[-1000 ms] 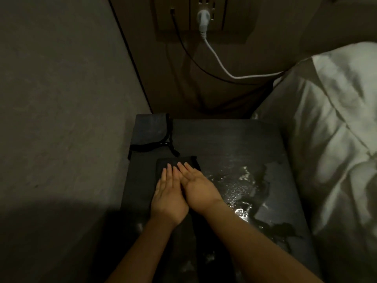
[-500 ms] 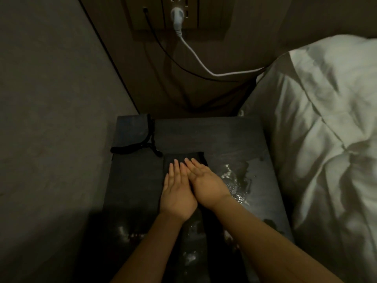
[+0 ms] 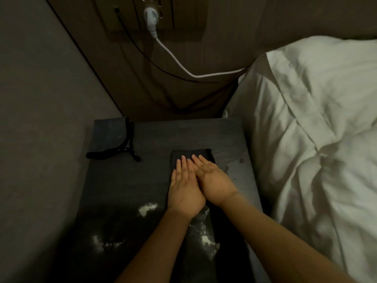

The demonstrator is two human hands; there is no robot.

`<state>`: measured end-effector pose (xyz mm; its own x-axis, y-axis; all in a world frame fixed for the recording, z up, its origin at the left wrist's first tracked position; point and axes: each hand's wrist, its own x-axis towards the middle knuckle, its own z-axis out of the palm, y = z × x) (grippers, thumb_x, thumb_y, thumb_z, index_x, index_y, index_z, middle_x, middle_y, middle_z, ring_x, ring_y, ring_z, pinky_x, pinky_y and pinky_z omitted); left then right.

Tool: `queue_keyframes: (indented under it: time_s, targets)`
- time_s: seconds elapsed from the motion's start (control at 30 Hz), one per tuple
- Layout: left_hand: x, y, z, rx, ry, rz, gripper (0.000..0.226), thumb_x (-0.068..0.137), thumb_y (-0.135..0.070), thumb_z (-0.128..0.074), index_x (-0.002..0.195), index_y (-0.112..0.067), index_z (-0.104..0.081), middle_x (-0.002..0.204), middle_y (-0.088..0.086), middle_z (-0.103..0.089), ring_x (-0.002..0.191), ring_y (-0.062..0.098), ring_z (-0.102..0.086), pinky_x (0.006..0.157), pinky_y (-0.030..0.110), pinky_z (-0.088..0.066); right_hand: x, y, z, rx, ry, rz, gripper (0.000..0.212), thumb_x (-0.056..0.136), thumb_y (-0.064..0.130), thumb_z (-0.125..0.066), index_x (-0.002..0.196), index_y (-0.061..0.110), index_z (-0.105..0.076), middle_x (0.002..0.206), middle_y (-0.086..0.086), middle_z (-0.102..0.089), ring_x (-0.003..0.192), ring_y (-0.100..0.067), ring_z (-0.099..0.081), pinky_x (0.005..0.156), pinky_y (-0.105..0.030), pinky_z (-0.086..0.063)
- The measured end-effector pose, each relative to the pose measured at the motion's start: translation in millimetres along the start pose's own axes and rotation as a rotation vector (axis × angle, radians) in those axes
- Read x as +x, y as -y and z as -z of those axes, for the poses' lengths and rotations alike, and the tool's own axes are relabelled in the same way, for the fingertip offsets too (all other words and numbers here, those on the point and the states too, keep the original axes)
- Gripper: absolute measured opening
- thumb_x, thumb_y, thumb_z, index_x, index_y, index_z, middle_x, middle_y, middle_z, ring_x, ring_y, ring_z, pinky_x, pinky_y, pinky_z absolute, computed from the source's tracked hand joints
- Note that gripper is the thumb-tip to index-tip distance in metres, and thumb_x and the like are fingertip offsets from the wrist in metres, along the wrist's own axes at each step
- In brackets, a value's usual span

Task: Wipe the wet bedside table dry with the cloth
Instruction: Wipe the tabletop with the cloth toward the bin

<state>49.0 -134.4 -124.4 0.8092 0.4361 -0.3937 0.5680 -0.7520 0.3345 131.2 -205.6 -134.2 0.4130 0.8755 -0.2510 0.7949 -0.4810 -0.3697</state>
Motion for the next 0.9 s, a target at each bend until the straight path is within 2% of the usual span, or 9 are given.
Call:
queue_keyframes:
  time_s: [0.23,0.43,0.53,0.67,0.73,0.8,0.83,0.9]
  targets:
    - [13,-43,-15,0.011,-0.007,-0.068,0.073,0.093,-0.019,-0.032,0.148,-0.005,0.014,0.157,0.013,0.023,0.145,0.023,0.021,0.119,0.035,0.01,-23,-42,13,0.019,-0.006,-0.086,0.057,0.097,0.02,-0.035,0.147,0.021,-0.006,0.158,0.001,-0.004,0.145,-0.012,0.0,0.116,-0.026,0.002]
    - [19,-62,-24,0.009,-0.023,-0.108,0.073,0.092,-0.02,-0.031,0.148,-0.004,0.014,0.157,0.013,0.021,0.145,0.024,0.02,0.115,0.032,0.013,-31,-64,13,-0.01,-0.045,-0.08,0.057,0.097,0.02,-0.035,0.147,0.02,-0.006,0.158,-0.001,-0.005,0.145,-0.013,0.0,0.112,-0.022,0.005]
    - [21,-71,-26,0.011,-0.032,-0.127,0.075,0.083,-0.026,-0.016,0.148,-0.004,0.013,0.157,0.013,0.02,0.145,0.024,0.019,0.113,0.031,0.015,-35,-72,15,-0.022,-0.05,-0.077,0.057,0.097,0.019,-0.035,0.146,0.017,-0.007,0.158,-0.004,-0.005,0.146,-0.016,-0.001,0.11,-0.02,0.008]
    - [23,-76,-29,-0.001,-0.025,-0.142,0.095,0.058,-0.033,0.008,0.149,-0.005,0.011,0.158,0.013,0.017,0.146,0.024,0.017,0.113,0.031,0.014,-38,-76,15,-0.044,-0.054,-0.102,0.057,0.097,0.018,-0.035,0.147,0.016,-0.007,0.158,-0.004,-0.005,0.146,-0.017,-0.001,0.113,-0.023,0.005]
    - [23,-76,-28,0.013,-0.022,-0.141,0.086,0.068,-0.033,0.003,0.149,-0.006,0.012,0.158,0.012,0.017,0.146,0.023,0.017,0.114,0.031,0.014,-39,-76,13,-0.036,-0.064,-0.122,0.057,0.097,0.018,-0.034,0.147,0.016,-0.007,0.158,-0.004,-0.004,0.146,-0.017,0.0,0.114,-0.024,0.004]
    - [20,-77,-25,0.029,-0.005,-0.146,0.073,0.087,-0.027,-0.021,0.148,-0.005,0.013,0.158,0.012,0.019,0.146,0.023,0.018,0.115,0.032,0.012,-43,-74,14,-0.038,-0.078,-0.132,0.056,0.097,0.017,-0.035,0.147,0.015,-0.008,0.158,-0.004,-0.004,0.146,-0.017,-0.001,0.114,-0.024,0.003]
    - [18,-78,-25,0.043,0.008,-0.153,0.075,0.09,-0.023,-0.032,0.148,-0.005,0.013,0.158,0.012,0.019,0.146,0.023,0.018,0.116,0.032,0.011,-45,-72,14,-0.032,-0.095,-0.135,0.056,0.097,0.015,-0.035,0.147,0.014,-0.01,0.158,-0.005,-0.006,0.146,-0.019,-0.002,0.114,-0.024,0.002]
    - [14,-80,-26,0.07,0.02,-0.157,0.079,0.091,-0.021,-0.038,0.147,-0.003,0.014,0.157,0.013,0.02,0.146,0.023,0.018,0.117,0.033,0.01,-49,-70,13,-0.043,-0.126,-0.139,0.054,0.096,0.01,-0.037,0.145,0.01,-0.015,0.156,-0.01,-0.011,0.146,-0.024,-0.008,0.113,-0.026,0.002]
